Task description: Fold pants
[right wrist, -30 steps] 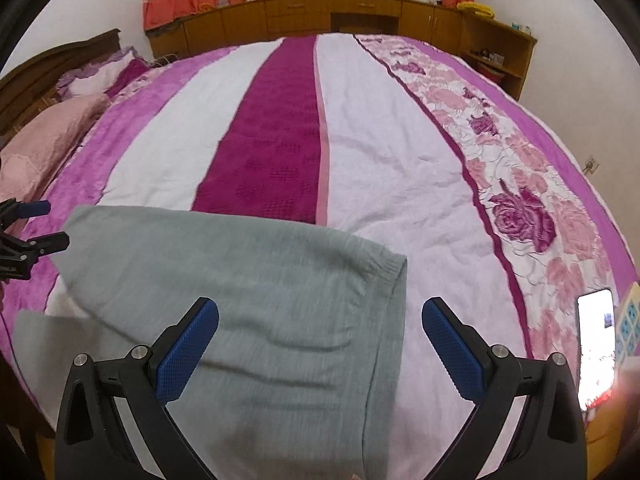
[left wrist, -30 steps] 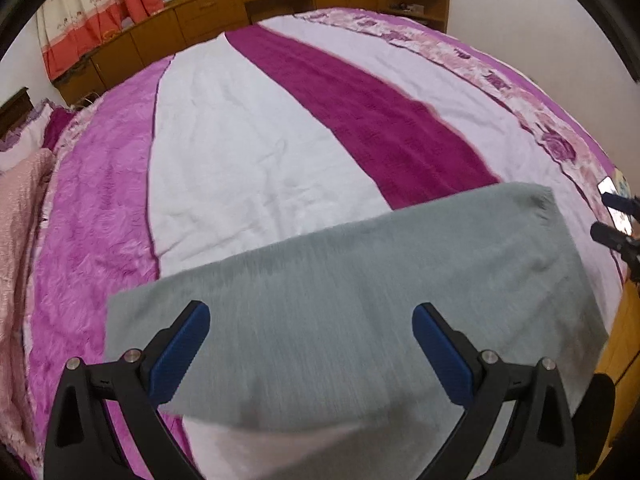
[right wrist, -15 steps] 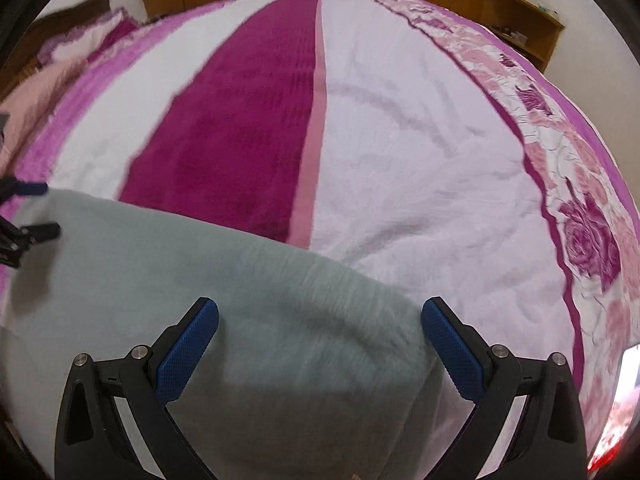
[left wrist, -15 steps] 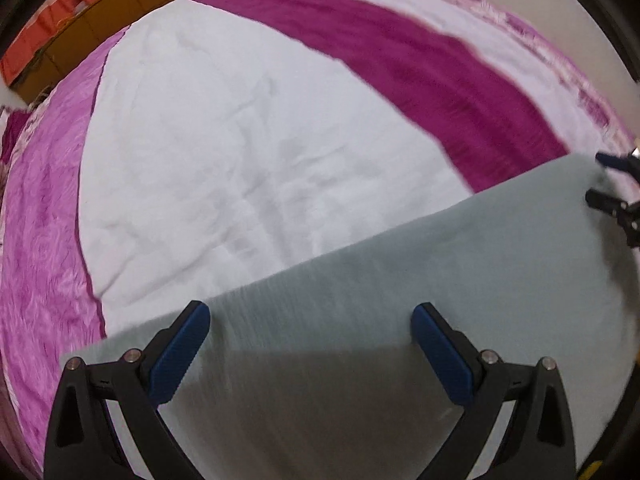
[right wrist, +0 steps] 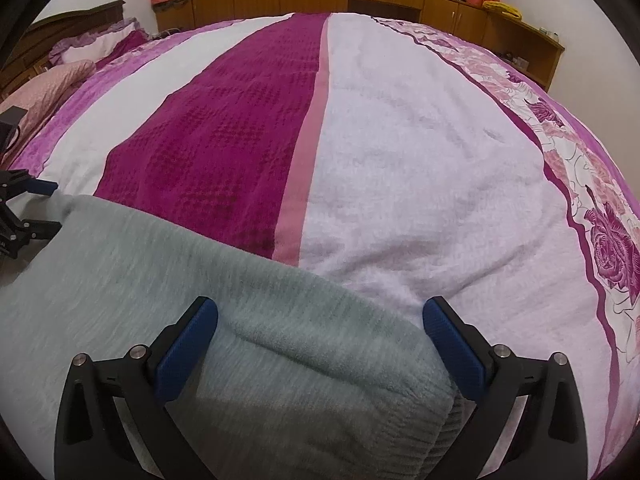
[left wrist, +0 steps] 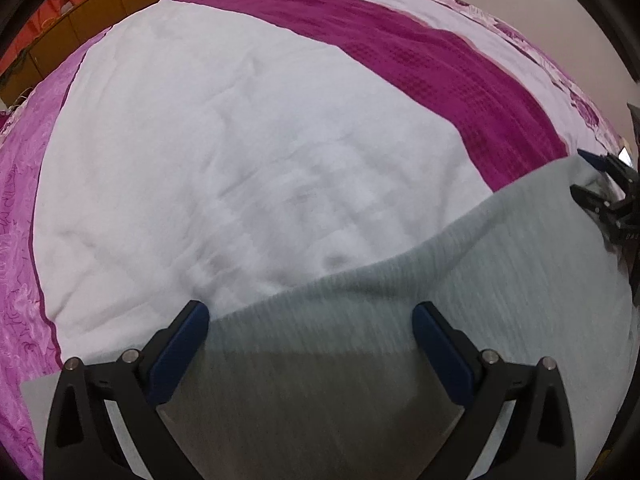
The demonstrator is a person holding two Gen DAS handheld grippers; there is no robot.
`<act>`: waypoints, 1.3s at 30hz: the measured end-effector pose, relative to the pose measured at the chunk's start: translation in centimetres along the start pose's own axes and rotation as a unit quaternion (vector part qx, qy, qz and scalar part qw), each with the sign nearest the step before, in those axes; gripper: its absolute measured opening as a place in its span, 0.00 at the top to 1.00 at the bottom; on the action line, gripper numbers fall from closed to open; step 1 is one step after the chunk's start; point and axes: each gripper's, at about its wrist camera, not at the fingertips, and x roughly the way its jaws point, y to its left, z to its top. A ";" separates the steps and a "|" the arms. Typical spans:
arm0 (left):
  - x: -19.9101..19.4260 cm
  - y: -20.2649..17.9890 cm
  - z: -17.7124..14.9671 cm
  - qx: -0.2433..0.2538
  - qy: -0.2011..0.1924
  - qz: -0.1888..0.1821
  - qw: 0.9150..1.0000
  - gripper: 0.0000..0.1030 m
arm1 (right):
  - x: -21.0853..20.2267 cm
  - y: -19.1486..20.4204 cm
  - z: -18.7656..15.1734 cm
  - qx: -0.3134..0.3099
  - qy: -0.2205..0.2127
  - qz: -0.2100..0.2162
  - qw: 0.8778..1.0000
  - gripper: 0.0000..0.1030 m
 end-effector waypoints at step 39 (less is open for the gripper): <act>-15.5 -7.5 -5.0 -0.064 -0.113 0.073 0.989 0.95 | -12.9 2.2 -0.8 -0.037 -0.058 0.057 0.996 1.00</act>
